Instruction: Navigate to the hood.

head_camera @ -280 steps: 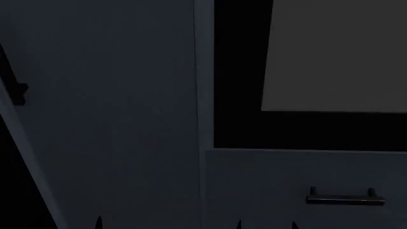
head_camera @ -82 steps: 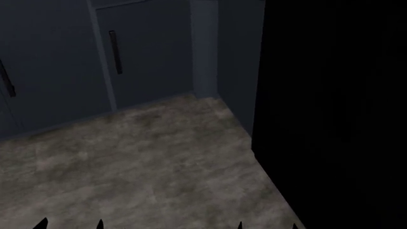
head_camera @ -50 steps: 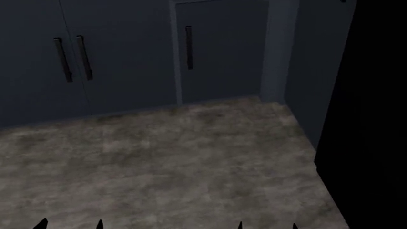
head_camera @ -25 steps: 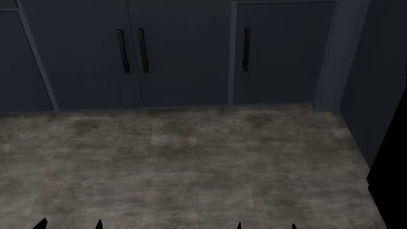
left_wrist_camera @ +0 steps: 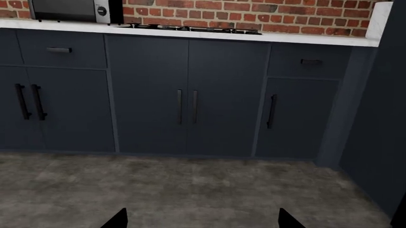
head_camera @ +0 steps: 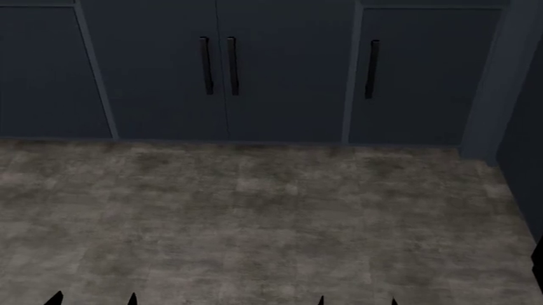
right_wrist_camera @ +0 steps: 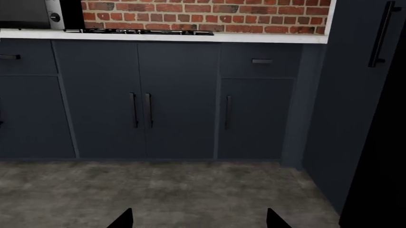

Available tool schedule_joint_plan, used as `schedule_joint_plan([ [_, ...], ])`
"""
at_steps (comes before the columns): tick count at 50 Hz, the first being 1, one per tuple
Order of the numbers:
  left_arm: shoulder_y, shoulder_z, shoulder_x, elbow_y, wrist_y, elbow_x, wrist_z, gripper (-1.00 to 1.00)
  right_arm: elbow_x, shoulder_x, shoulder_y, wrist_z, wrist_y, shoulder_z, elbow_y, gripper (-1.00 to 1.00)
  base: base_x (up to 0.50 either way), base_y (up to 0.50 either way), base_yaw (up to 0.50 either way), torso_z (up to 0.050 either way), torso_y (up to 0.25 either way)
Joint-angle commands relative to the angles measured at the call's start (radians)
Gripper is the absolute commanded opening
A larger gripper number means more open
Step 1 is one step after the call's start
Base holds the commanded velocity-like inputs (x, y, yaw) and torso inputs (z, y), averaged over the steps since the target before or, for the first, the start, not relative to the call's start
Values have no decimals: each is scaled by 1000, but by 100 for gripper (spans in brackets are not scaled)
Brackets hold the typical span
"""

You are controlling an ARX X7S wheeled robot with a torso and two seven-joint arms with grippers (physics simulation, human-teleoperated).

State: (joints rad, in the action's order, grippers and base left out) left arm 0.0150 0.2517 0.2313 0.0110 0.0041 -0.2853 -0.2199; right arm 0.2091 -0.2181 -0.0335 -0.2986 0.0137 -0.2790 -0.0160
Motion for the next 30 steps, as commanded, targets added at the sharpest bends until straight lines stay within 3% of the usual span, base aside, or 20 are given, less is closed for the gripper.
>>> schedule_joint_plan([
  [1, 6, -15, -19, -9, 12, 37, 2, 100, -17, 17, -5, 15, -7, 19, -1, 100, -2, 348, 0, 0, 0],
  [30, 13, -4, -11, -22, 23, 26, -5, 100, 4, 7, -9, 16, -2, 7, -6, 100, -3, 483, 0, 0, 0],
])
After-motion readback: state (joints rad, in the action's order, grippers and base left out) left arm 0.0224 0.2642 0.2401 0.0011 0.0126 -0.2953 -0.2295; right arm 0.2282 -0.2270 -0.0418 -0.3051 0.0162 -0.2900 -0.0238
